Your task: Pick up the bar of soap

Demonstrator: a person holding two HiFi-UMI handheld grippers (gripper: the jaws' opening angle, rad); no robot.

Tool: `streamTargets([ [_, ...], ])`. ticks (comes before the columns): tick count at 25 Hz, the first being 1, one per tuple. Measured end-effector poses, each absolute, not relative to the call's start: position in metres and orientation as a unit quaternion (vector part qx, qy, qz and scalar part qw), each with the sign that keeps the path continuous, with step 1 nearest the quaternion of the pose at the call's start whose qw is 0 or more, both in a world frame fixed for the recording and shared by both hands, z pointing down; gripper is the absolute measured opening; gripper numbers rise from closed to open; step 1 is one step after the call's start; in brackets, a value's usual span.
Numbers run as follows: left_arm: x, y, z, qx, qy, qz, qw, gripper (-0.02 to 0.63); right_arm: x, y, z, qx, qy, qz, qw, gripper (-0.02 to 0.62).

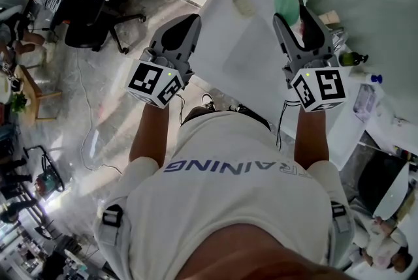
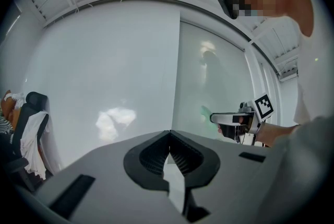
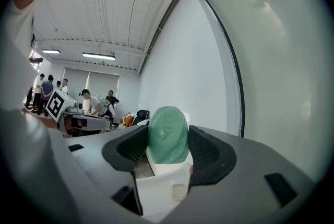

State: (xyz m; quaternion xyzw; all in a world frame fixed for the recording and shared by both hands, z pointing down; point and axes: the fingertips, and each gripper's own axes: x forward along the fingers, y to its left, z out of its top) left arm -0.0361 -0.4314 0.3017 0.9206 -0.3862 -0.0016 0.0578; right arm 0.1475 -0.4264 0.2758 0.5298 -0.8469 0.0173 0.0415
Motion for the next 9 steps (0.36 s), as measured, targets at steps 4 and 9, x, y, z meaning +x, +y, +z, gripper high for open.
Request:
streamTargets([
  [4,-0.038,-0.428,0.299,0.921,-0.385,-0.004,0.058,0.006,0.145,-0.424,0.272,0.531,-0.846,0.014,0.046,0.247],
  [9,-0.037,-0.423,0.308,0.921,-0.385,-0.004,0.056,0.006,0.147,-0.418,0.286,0.534,-0.844,0.018,0.049,0.249],
])
